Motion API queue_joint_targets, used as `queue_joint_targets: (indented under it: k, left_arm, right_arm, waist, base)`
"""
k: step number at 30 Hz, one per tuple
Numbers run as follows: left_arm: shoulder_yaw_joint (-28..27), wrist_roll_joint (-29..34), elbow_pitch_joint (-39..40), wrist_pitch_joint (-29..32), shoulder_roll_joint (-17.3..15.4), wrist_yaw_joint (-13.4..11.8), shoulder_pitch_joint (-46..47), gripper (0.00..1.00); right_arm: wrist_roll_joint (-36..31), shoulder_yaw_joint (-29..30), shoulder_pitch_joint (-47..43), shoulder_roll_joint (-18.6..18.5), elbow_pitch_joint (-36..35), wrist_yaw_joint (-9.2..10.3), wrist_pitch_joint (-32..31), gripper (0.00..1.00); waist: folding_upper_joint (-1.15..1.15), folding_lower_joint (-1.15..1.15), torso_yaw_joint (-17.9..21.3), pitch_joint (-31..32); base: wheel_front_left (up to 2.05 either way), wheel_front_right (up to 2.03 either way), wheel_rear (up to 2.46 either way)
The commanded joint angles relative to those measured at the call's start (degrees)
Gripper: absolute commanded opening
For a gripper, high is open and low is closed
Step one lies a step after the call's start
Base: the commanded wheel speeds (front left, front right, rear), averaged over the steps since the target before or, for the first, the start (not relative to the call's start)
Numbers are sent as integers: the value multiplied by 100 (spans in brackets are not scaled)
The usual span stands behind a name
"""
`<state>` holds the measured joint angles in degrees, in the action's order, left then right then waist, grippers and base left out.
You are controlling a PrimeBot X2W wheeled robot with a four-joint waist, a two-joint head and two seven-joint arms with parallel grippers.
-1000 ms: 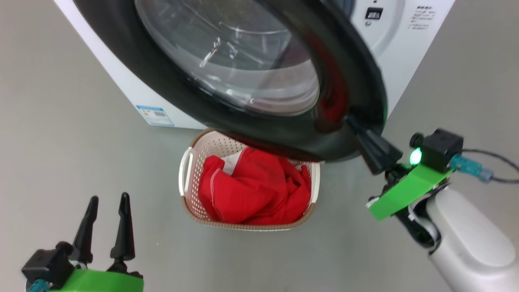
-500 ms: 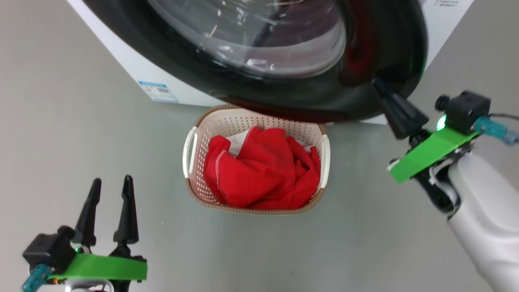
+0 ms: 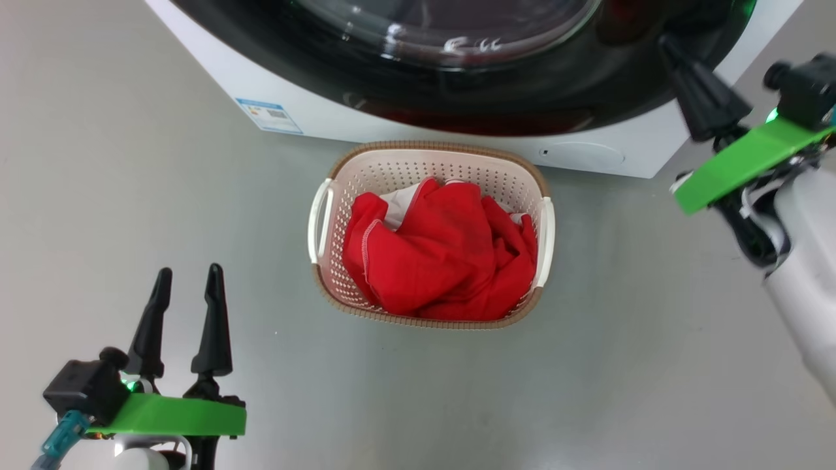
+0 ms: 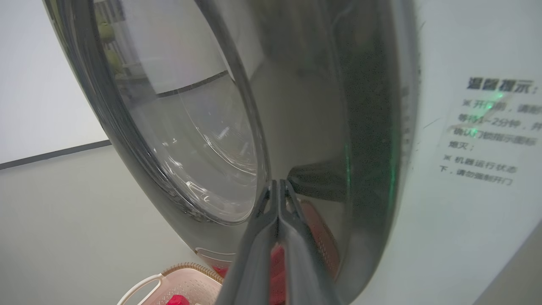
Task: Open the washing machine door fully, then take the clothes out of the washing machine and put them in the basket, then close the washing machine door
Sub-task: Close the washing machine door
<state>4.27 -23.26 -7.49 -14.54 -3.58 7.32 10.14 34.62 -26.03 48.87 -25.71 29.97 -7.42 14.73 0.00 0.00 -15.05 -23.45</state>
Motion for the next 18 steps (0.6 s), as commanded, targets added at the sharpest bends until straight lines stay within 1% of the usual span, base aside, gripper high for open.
queue_joint_targets:
  k: [1,5,10,18]
  left_arm:
    - [-164,52,103,-46,-106,15,105,100]
    - [-151,40,100,-46,-94,15,122,100]
    - [-147,29,82,-46,-84,16,132,100]
    - [-152,32,72,-46,-81,16,141,100]
  right_arm:
    - [24,-27,148,-72,-22,-7,27,0]
    - [12,-10,443,-124,254,-7,27,0]
    - [6,145,668,-85,604,-7,27,0]
    - [-51,200,639,34,680,-7,27,0]
  waist:
    - [0,0,-42,-48]
    - [0,0,-78,-96]
    - [0,0,-93,-108]
    - [0,0,-59,-80]
  base:
    - [0,0,0]
    - [0,0,0]
    - [0,0,0]
    - [0,0,0]
